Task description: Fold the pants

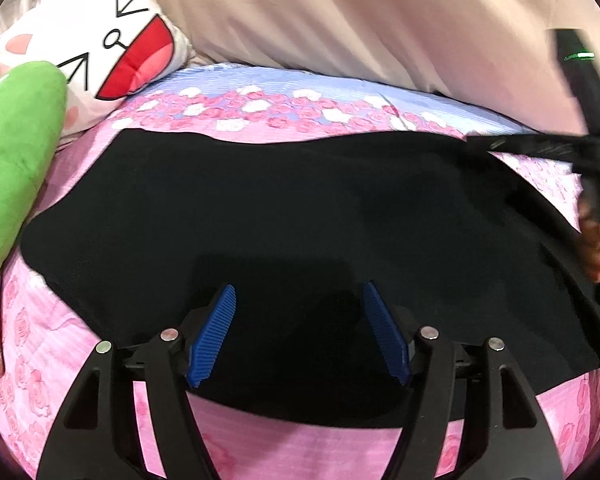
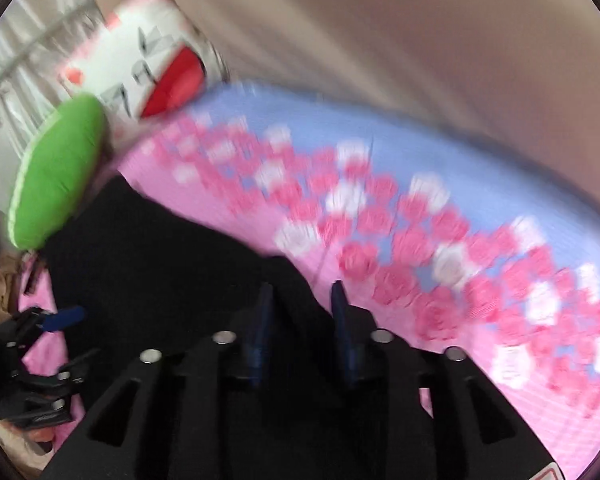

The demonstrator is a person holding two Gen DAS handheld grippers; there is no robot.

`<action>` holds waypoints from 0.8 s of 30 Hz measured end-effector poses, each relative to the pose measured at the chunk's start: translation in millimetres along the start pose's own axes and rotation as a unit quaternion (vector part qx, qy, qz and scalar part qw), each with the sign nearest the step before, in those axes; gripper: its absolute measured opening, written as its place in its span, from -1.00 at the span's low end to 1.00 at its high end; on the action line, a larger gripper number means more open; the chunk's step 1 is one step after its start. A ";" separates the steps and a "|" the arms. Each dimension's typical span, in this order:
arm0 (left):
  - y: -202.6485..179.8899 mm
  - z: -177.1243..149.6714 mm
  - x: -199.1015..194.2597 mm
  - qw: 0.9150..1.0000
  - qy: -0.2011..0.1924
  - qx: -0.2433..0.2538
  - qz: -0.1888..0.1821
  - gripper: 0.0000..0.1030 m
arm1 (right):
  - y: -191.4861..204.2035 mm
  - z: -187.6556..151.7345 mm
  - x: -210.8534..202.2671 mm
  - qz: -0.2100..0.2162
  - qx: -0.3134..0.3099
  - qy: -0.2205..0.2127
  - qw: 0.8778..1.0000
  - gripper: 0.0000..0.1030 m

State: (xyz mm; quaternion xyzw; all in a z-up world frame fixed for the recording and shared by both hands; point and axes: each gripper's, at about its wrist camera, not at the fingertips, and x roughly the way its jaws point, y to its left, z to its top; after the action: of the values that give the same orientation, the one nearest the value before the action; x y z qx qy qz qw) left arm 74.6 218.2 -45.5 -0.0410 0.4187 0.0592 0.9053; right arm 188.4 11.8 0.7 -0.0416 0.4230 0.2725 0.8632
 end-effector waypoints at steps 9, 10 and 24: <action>72.6 -13.2 -16.1 0.997 0.009 -0.069 0.035 0.37 | 67.7 -12.9 13.1 0.064 -0.021 0.032 0.997 -0.92; 76.5 -15.6 -16.2 0.997 0.014 -0.074 0.028 0.37 | 85.0 -9.0 24.8 0.076 -0.029 0.039 0.996 -0.91; 80.8 -19.7 -44.6 0.996 -0.021 -0.067 0.048 0.44 | 143.2 7.9 67.7 0.098 -0.021 0.044 0.994 -0.88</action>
State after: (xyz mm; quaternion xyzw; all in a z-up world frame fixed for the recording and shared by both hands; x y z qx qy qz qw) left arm 19.7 292.5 -26.3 -0.0804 0.3963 0.1311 0.9052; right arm 155.0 165.2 -22.4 -0.0296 0.4567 0.3627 0.8118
